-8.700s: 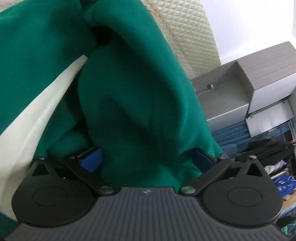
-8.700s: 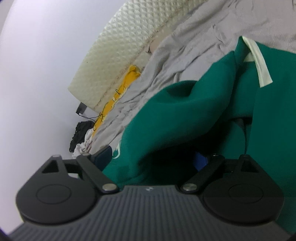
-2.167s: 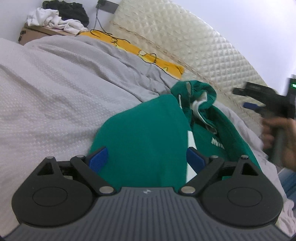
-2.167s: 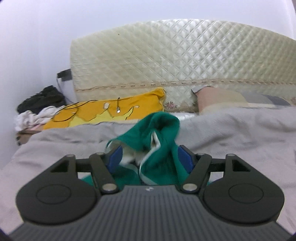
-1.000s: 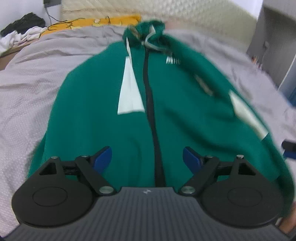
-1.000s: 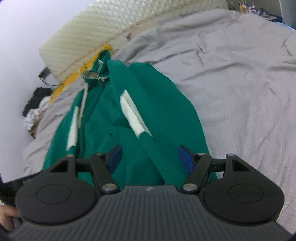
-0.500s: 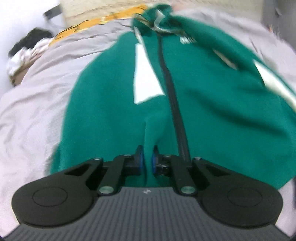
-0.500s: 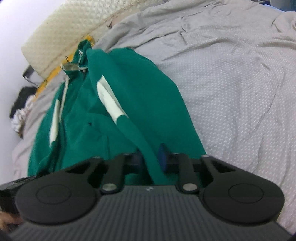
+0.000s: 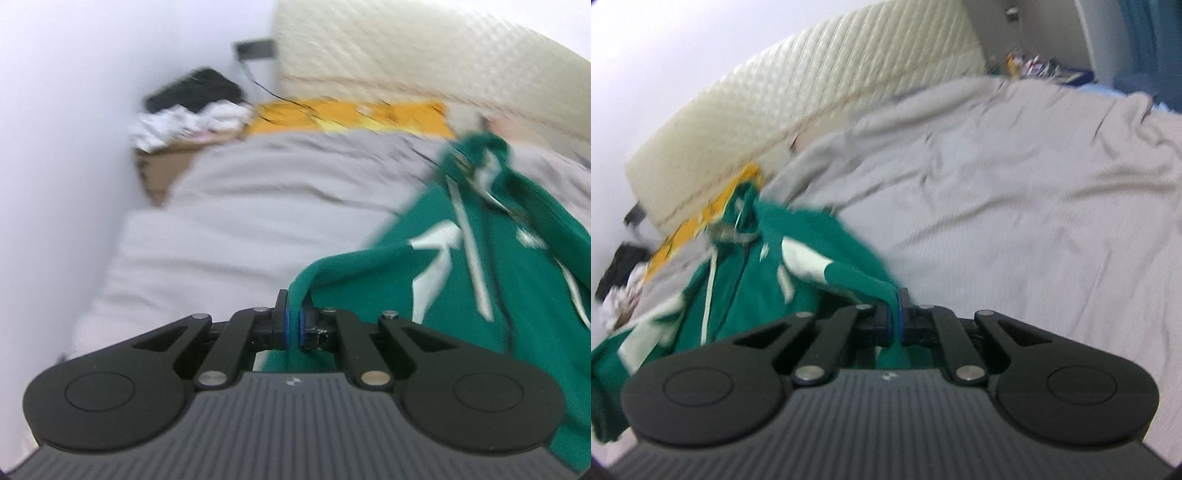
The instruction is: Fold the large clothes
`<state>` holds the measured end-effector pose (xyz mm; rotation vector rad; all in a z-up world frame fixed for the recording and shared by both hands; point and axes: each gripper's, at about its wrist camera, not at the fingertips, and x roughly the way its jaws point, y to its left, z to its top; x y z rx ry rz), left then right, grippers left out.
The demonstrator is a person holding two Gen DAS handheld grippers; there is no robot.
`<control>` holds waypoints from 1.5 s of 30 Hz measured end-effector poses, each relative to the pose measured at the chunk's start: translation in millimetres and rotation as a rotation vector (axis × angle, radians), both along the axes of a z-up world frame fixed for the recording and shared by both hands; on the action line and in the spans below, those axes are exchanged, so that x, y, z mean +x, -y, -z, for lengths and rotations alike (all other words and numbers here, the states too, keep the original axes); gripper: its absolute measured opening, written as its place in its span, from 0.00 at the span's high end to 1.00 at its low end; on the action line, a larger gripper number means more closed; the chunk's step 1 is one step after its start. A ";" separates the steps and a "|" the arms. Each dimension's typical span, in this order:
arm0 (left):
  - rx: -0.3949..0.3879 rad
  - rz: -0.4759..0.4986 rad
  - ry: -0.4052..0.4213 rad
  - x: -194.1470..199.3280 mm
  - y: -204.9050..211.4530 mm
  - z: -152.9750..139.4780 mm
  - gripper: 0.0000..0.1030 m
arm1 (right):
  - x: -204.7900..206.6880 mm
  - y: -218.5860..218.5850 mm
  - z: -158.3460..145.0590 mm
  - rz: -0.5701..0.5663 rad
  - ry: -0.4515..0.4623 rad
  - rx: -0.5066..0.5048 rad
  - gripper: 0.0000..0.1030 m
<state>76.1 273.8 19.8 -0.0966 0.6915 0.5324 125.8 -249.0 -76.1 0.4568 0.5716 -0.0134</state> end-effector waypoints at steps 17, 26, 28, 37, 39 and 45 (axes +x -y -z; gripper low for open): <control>0.170 -0.329 -0.017 96.9 -198.0 -11.2 0.94 | 184.9 109.5 -51.1 0.261 -0.017 -0.338 0.94; 0.099 -0.412 -0.108 139.0 -270.8 81.0 0.94 | 262.0 131.5 11.4 0.306 -0.121 -0.506 0.94; 0.080 -0.420 -0.126 147.7 -281.8 99.6 0.94 | 269.8 137.9 29.9 0.303 -0.142 -0.514 0.94; 0.074 -0.414 -0.053 160.2 -284.8 119.8 0.61 | 256.0 151.3 62.4 0.379 -0.049 -0.234 0.90; 0.082 -0.391 -0.047 157.2 -275.7 114.9 0.33 | 247.6 145.8 58.7 0.371 -0.040 -0.228 0.85; -0.001 -0.315 0.003 129.4 -238.6 87.1 0.24 | 216.0 121.6 33.0 0.277 0.000 -0.268 0.28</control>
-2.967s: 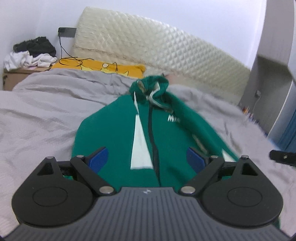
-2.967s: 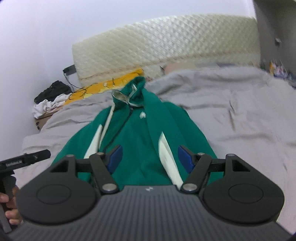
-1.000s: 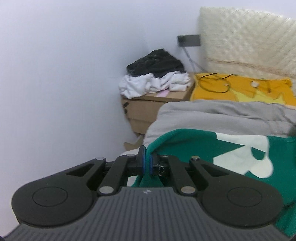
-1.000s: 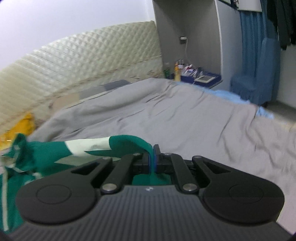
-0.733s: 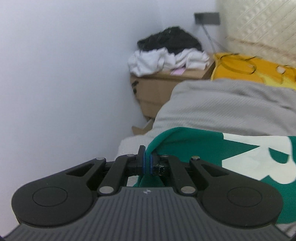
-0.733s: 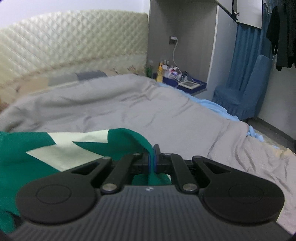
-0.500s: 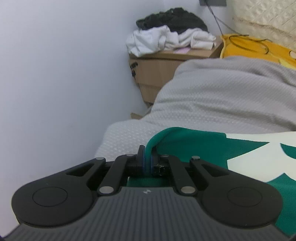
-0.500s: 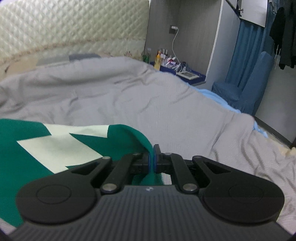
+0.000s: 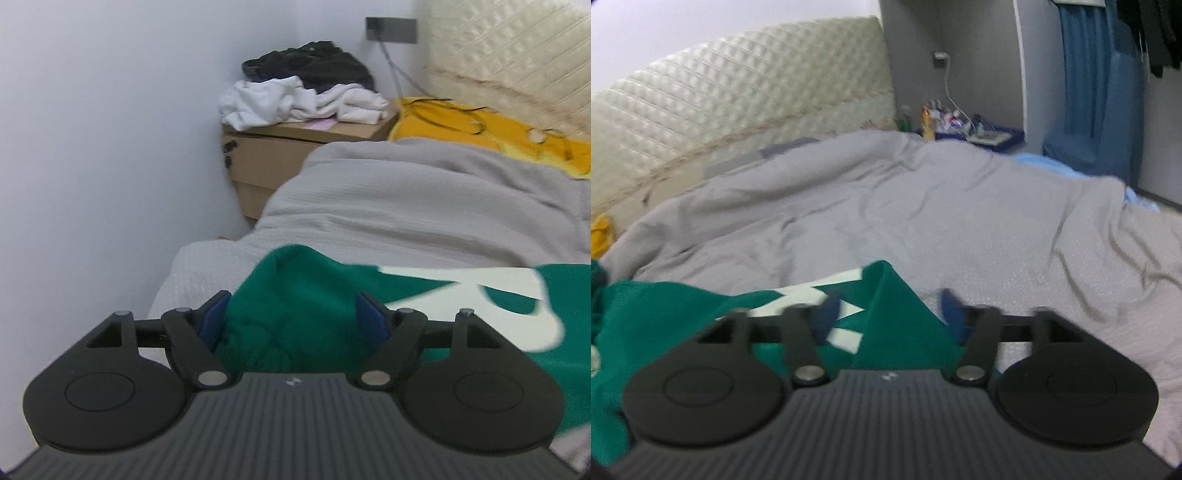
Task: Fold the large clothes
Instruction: 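Lay the sleeves down and open both tools, leaving the hoodie spread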
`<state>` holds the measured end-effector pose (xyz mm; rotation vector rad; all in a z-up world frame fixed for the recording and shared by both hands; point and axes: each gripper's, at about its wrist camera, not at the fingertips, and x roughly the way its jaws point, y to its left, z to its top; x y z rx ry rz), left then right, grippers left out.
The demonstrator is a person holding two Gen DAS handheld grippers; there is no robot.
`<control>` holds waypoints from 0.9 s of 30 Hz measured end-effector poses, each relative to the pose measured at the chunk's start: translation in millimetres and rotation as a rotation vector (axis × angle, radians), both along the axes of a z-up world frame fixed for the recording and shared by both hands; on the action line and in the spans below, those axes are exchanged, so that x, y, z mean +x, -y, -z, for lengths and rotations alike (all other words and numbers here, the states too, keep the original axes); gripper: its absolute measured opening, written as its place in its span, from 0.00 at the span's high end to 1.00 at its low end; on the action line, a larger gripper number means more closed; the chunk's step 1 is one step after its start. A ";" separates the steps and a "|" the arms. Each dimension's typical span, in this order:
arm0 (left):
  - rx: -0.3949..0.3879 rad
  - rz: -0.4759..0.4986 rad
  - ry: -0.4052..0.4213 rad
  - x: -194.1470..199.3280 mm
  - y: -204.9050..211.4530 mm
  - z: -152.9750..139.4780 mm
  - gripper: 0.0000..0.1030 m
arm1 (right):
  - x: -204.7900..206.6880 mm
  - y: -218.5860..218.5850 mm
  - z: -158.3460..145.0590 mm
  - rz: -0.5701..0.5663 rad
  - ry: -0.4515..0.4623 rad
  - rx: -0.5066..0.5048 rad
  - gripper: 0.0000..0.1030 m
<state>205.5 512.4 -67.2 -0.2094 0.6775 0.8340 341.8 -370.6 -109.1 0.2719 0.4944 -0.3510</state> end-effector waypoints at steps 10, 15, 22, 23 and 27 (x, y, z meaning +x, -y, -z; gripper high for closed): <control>-0.158 0.219 0.161 -83.7 95.4 -55.1 0.15 | -107.2 -62.9 -52.0 -0.180 0.053 0.126 0.25; -0.275 0.340 0.125 -117.9 156.8 -50.9 0.15 | -157.3 -106.2 -55.3 -0.306 0.012 0.245 0.25; -0.452 0.455 -0.003 -146.0 232.4 -15.8 0.15 | -207.7 -161.5 -29.4 -0.505 -0.127 0.400 0.25; -0.499 0.471 -0.010 -147.6 240.1 -9.2 0.15 | -209.1 -165.6 -22.8 -0.521 -0.159 0.423 0.24; -0.534 0.460 -0.065 -152.2 266.2 9.0 0.15 | -206.3 -176.9 1.8 -0.544 -0.256 0.449 0.20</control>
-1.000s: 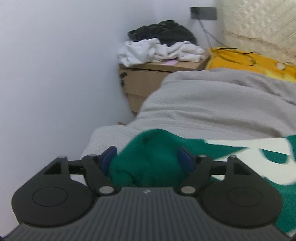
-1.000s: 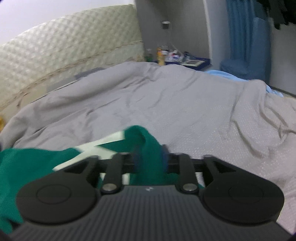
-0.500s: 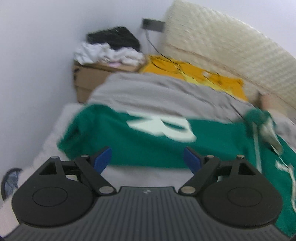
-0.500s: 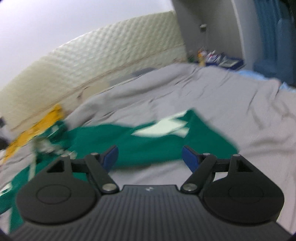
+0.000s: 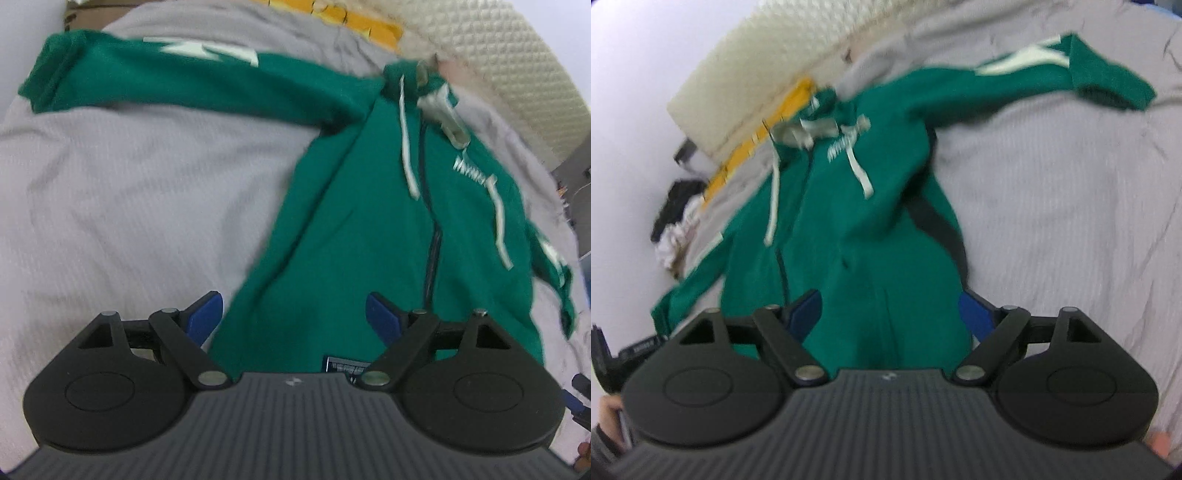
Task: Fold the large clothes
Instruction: 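Lay the sleeves down and open both tools, leaving the hoodie spread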
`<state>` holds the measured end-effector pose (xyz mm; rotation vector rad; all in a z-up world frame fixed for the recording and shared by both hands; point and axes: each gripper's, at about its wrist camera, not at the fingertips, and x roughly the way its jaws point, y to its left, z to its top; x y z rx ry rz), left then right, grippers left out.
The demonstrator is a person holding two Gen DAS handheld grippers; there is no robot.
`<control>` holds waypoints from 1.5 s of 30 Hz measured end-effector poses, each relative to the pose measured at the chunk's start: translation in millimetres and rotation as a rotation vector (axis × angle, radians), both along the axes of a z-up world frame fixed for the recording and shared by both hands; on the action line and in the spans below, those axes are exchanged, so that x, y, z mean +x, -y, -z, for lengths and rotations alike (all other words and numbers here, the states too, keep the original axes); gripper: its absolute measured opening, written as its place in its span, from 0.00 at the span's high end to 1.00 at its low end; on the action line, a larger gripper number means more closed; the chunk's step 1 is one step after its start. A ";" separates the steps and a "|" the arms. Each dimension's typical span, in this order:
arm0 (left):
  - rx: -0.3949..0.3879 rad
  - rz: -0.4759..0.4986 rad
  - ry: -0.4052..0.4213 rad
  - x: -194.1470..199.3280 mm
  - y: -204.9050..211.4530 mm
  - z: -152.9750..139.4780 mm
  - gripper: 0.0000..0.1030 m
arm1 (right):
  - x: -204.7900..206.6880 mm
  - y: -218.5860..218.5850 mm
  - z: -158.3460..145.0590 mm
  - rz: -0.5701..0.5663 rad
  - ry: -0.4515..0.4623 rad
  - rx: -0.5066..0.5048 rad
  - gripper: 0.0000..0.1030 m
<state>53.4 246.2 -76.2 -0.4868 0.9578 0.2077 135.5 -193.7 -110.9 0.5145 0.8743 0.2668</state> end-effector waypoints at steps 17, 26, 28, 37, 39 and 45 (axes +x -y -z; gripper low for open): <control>0.221 0.096 -0.169 17.9 48.3 36.9 0.54 | 21.7 -13.1 51.5 -0.068 -0.109 0.010 0.18; 0.145 0.059 -0.094 2.6 45.1 11.2 0.89 | 7.7 -14.6 31.9 -0.136 -0.006 -0.046 0.87; 0.124 0.061 -0.076 -2.5 47.1 0.8 0.89 | 2.7 -5.0 21.9 -0.111 0.035 -0.029 0.90; 0.101 0.162 0.010 -34.5 75.2 -46.7 0.88 | 1.0 34.8 19.3 0.045 0.021 -0.043 0.89; 0.139 0.174 0.011 -35.4 81.9 -47.1 0.82 | 5.0 34.1 26.8 0.047 -0.013 -0.054 0.88; 0.230 0.162 0.100 -42.9 87.6 -58.0 0.46 | 8.0 23.7 28.8 0.072 0.002 -0.152 0.82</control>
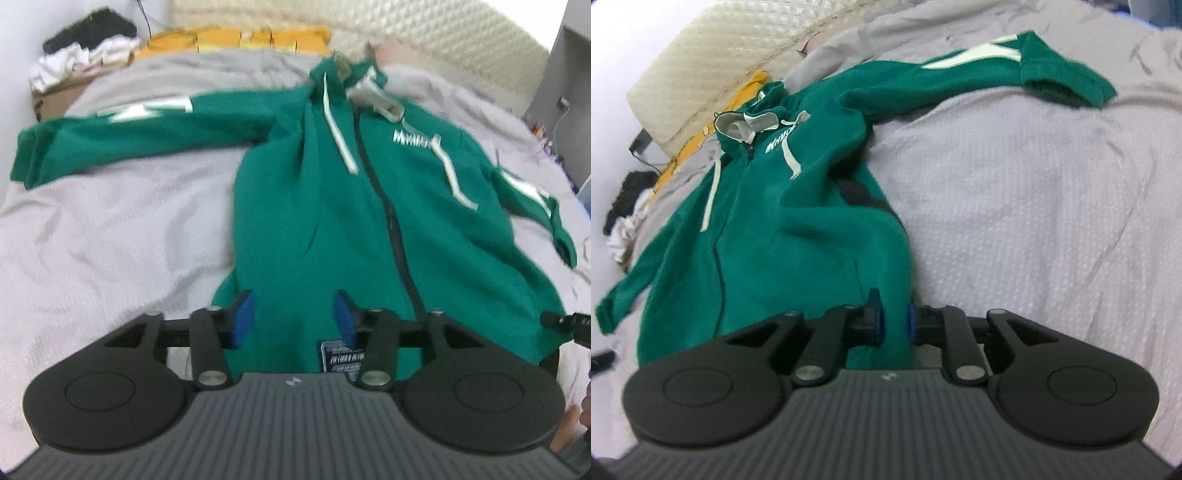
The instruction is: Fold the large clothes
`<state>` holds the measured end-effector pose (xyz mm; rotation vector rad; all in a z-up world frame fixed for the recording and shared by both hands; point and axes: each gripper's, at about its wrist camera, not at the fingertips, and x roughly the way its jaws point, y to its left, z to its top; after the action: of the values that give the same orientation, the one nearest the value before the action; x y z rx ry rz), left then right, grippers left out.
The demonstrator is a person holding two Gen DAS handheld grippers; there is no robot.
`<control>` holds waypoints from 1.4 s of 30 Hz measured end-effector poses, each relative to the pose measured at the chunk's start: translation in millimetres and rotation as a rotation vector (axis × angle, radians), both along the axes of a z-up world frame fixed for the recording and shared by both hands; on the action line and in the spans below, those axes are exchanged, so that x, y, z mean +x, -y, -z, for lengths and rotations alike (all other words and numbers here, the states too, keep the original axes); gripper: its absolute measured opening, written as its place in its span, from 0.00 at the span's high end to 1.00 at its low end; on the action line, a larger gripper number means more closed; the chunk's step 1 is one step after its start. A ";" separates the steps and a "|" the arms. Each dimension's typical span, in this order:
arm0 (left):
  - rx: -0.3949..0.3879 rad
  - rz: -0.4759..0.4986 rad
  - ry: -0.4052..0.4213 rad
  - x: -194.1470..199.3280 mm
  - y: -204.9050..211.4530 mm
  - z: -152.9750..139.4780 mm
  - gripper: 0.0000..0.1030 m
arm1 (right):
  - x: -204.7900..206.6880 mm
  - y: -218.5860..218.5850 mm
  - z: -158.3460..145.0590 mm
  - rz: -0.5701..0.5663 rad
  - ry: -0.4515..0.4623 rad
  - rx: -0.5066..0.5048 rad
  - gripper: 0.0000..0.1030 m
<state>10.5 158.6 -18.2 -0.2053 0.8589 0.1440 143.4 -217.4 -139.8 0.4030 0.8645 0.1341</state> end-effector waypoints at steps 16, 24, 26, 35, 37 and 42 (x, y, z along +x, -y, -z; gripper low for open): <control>0.034 0.003 0.148 12.8 43.5 -24.4 0.43 | 15.4 11.0 8.5 0.131 0.045 -0.123 0.55; 0.033 0.078 0.205 27.8 82.6 -29.6 0.38 | -25.1 21.7 -37.9 0.165 0.249 0.021 0.33; 0.040 0.102 0.225 32.0 96.6 -31.9 0.32 | -29.9 23.3 -46.6 0.169 0.300 0.026 0.31; 0.062 0.155 0.241 58.1 127.8 2.4 0.20 | 16.9 42.2 -30.2 0.213 0.290 0.078 0.11; 0.045 0.140 0.226 64.6 123.3 15.9 0.20 | 33.3 52.3 -23.6 0.231 0.264 0.096 0.11; 0.011 0.094 0.185 75.4 107.4 47.9 0.20 | 79.3 93.4 -11.0 0.373 0.226 0.024 0.11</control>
<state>85.9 51.2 -66.1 -0.1647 0.6818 0.0415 222.7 -310.8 -128.8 0.5537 0.5541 -0.1530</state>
